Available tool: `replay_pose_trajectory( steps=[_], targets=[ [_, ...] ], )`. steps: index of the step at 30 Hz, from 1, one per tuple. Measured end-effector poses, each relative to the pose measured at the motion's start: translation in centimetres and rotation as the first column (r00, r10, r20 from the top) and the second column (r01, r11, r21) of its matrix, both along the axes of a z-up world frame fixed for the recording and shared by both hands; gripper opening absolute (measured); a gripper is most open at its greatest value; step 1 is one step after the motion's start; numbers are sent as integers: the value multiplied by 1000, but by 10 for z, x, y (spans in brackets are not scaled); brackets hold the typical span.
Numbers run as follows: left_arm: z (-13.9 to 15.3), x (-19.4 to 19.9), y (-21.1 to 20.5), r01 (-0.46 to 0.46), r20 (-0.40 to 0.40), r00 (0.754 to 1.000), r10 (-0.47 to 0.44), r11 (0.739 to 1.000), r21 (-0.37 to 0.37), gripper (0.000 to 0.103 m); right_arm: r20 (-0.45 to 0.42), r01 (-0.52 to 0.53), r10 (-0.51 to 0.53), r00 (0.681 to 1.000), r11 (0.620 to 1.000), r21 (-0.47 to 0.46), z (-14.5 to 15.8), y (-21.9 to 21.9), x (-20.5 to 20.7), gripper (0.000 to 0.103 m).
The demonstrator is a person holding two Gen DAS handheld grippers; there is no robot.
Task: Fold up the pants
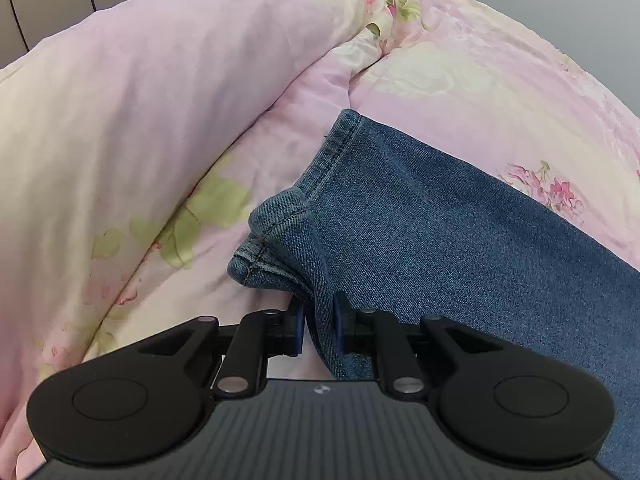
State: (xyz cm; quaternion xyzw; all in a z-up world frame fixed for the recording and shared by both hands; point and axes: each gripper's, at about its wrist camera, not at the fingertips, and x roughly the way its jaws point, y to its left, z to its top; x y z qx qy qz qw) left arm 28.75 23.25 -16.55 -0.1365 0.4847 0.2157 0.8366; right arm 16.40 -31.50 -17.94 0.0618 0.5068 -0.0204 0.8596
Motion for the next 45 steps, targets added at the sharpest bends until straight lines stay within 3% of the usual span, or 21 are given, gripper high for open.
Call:
replay_pose_trajectory(
  steps=[2,3,4,8,12,17,21,24,26,28,29,31,32,36,39,45],
  targets=[
    [0,0,0,-1,0,1000,1,1000,-3,16,19,10,-10,1000,1000,-1,1,-1,4,42],
    [0,0,0,-1,0,1000,1,1000,-4,16,23,14,-14,1000,1000,-4,3,-1,5,35],
    [0,0,0,-1,-1,1000,1,1000,-6,16,29,24,-23,999,1000,-18,4,-2,5,19],
    [6,2,6,3,-11,1000,-4,999,-36,16,52,-12,13,999,1000,-11,32,-8,-2,14],
    [12,4,10,0,-17,1000,-1,998,-62,16,-36,-167,165,986,980,-105,53,-9,6,10],
    [3,2,0,31,-20,999,-31,1000,-3,16,-197,-294,261,945,943,-159,12,4,22,9],
    [-6,0,-1,41,-9,999,-41,999,1,17,-218,-294,257,941,944,-153,-7,4,24,10],
    [-7,-3,1,35,13,999,-35,999,-10,18,-246,-334,290,925,928,-163,1,6,20,14],
    [-6,-7,8,21,30,999,-19,999,-39,24,-275,-359,307,911,919,-165,9,7,11,17],
    [-3,-13,16,27,58,998,-23,997,-71,31,-251,-382,331,909,905,-189,23,7,1,38],
    [-2,-17,20,37,76,997,-30,995,-89,32,-237,-391,344,908,901,-188,30,7,-3,41],
    [0,-23,29,35,80,996,-26,993,-111,52,-212,-402,364,907,898,-178,46,9,-8,42],
    [1,-27,33,31,80,997,-21,992,-124,55,-194,-408,376,906,897,-172,54,12,-8,43],
    [4,-40,53,6,125,992,18,982,-190,61,-129,-449,434,892,884,-132,75,32,4,58],
    [3,-45,66,-13,152,987,49,972,-234,64,-97,-495,487,868,863,-95,81,63,28,59],
    [-8,-40,97,-66,159,977,142,911,-406,64,-72,-606,602,796,792,-72,71,142,76,63]
  ],
)
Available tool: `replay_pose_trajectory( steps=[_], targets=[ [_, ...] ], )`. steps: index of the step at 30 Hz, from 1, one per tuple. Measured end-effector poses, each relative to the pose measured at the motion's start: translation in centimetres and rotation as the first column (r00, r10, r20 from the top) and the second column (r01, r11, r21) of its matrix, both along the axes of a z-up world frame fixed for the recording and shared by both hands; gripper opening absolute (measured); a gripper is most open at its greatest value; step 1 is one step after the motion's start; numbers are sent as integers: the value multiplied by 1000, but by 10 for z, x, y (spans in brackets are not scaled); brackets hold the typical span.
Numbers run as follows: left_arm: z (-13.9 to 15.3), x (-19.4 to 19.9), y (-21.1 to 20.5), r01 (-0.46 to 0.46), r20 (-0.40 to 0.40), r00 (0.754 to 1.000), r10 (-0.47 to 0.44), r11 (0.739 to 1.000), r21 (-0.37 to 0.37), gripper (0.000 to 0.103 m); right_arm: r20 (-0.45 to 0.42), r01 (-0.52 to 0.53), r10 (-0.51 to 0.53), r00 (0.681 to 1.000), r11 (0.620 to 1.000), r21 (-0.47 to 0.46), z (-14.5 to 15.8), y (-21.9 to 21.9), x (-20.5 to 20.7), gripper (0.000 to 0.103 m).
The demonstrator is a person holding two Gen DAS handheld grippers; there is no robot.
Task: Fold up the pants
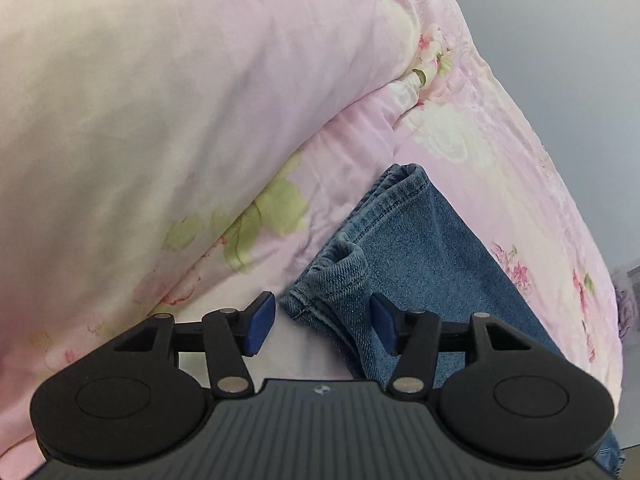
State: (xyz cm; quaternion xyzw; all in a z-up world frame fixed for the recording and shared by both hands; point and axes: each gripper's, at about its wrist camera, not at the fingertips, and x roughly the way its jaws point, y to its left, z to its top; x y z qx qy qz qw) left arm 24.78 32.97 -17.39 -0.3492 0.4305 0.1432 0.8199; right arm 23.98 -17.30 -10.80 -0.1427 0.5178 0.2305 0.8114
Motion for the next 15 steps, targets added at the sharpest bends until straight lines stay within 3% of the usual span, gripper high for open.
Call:
replay_pose_trajectory(
  steps=[4,6,11,13,15],
  targets=[
    [-15,8,14,-23,-13,1000,22,994,-102,63,17,-51,51,999,999,12,-11,47,33,63],
    [-22,11,17,-35,-11,999,34,991,-131,57,25,-87,87,996,996,12,-16,69,45,63],
    [-25,11,15,-27,0,1000,27,993,-111,47,65,-203,204,977,979,-19,-29,112,67,59],
    [-18,10,12,-10,16,1000,11,997,-79,42,45,-246,247,968,969,-23,-36,124,76,40],
    [-8,7,8,11,46,999,-9,999,-46,39,19,-269,270,963,962,-39,-41,135,81,29]
  ],
)
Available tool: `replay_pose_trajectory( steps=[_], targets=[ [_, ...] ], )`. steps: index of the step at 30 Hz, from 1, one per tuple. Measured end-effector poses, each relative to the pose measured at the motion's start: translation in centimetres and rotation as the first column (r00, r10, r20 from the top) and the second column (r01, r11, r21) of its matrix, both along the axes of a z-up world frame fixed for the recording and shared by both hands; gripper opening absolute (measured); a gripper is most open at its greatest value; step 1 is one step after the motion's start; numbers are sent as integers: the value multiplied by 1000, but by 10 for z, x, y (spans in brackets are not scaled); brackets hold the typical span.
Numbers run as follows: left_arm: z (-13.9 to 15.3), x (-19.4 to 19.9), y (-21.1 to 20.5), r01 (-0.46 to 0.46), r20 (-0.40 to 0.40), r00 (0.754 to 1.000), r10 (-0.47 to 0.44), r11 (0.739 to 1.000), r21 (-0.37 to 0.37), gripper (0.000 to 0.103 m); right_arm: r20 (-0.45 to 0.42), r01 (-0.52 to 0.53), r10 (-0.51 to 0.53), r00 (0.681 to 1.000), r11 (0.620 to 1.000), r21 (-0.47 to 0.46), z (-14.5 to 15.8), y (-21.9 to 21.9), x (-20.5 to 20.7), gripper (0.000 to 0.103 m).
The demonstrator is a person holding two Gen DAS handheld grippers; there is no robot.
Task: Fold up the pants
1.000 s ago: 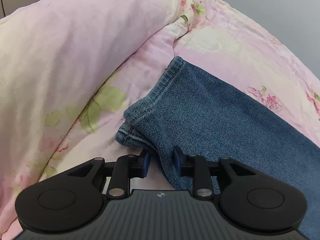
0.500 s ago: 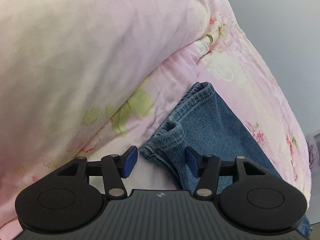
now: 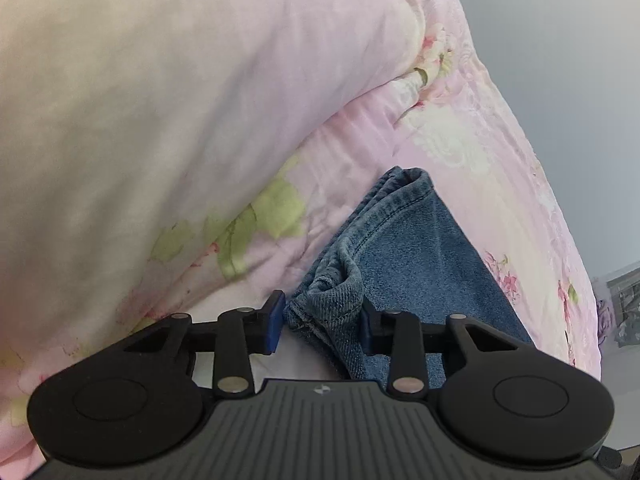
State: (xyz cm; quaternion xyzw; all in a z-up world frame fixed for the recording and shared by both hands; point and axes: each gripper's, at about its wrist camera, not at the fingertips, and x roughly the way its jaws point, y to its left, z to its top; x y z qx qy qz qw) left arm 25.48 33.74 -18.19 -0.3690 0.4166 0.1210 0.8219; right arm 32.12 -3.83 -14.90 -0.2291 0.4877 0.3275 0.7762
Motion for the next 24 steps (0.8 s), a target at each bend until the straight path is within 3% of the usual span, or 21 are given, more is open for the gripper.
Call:
replay_pose_trajectory(
  steps=[7,10,16,24],
  targets=[
    [60,0,-26,100,156,981,-119,987,129,26,17,-2,3,1000,998,-63,-5,2,40,24],
    [84,6,-43,141,176,969,-173,974,178,23,8,29,-28,1000,995,-95,-12,-1,65,24],
    [124,19,-86,236,173,937,-302,916,323,22,-2,6,-6,1000,991,-134,-27,11,101,22],
    [160,24,-128,292,218,896,-387,883,368,21,-2,39,-40,999,990,-136,-43,21,119,22]
  ],
)
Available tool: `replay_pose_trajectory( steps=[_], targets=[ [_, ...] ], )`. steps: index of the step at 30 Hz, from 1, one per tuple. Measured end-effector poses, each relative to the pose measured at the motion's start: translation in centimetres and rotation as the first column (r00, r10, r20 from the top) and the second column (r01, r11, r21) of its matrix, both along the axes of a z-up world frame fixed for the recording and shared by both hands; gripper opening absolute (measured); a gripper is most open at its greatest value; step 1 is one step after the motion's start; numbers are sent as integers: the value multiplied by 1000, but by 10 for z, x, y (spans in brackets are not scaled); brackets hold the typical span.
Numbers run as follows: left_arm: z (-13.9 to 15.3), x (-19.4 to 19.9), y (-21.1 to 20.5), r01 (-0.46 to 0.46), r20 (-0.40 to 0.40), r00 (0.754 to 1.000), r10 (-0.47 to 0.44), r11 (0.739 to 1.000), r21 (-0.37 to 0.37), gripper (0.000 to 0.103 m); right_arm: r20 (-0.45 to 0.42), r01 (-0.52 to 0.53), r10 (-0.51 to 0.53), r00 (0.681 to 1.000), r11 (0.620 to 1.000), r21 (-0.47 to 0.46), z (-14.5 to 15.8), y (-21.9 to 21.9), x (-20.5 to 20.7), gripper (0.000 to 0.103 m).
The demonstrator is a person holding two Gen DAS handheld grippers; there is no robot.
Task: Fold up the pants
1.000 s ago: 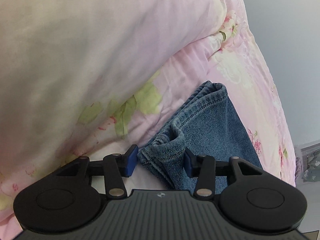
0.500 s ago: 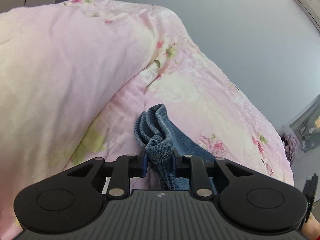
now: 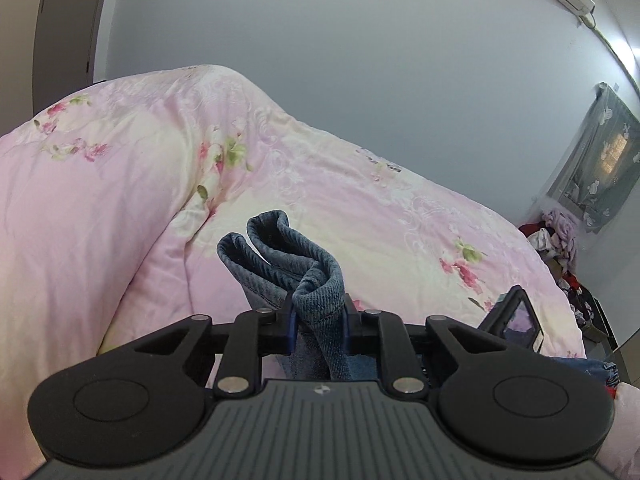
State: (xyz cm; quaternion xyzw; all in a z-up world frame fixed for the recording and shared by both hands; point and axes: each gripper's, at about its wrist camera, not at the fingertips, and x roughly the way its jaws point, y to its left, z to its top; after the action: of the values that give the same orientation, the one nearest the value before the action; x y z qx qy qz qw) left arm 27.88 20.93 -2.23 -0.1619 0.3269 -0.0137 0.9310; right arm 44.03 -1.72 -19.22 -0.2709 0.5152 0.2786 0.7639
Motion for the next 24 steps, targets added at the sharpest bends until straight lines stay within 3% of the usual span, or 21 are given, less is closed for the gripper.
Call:
replay_pose_trajectory(
  steps=[4,8,15,18,24],
  targets=[
    [14,-1,-19,24,10,1000,-24,1000,10,21,-2,-1,2,1000,999,50,20,-10,-12,22],
    [27,0,-36,51,22,998,-52,998,20,21,-117,-51,69,991,987,150,34,-24,-48,22],
    [42,-3,-70,106,27,994,-108,993,52,21,-233,-137,192,953,963,233,28,-34,-125,22],
    [44,-2,-89,140,12,990,-141,988,69,21,-201,-177,220,955,962,208,20,-35,-149,22],
    [58,-3,-135,230,38,971,-236,966,117,21,-211,-99,158,965,959,266,39,-66,-149,22]
  ],
)
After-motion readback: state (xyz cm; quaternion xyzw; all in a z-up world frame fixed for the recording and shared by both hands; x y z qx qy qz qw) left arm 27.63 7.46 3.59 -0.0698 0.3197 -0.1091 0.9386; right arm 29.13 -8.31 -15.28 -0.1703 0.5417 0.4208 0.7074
